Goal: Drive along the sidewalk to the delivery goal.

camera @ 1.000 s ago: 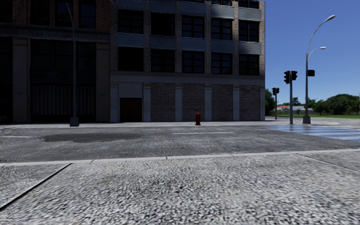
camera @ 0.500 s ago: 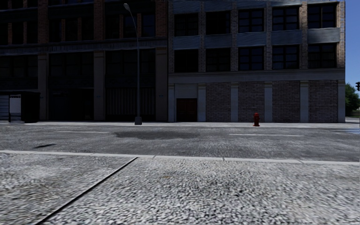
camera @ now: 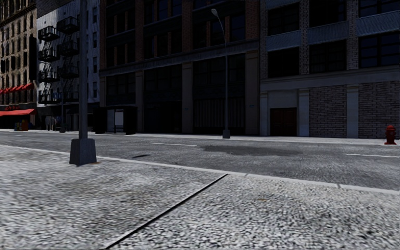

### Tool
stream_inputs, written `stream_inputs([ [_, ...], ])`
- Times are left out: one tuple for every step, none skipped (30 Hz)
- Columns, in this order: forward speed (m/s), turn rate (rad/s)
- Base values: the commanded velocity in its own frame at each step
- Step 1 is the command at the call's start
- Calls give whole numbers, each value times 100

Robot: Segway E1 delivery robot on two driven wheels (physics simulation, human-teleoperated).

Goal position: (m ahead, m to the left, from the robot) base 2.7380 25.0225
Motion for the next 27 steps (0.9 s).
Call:
stream_inputs([
  [0, 81],
  [0, 81],
  [0, 81],
  [0, 81],
  [0, 81],
  [0, 81],
  [0, 81],
  [0, 81],
  [0, 81],
  [0, 81],
  [0, 81],
  [0, 81],
  [0, 81],
  [0, 81],
  [0, 81],
  [0, 81],
  [0, 81],
  [0, 81],
  [0, 81],
  [0, 81],
  [0, 81],
  [0, 81],
  [0, 81],
  [0, 81],
  [0, 81],
  [0, 81],
  [0, 81],
])
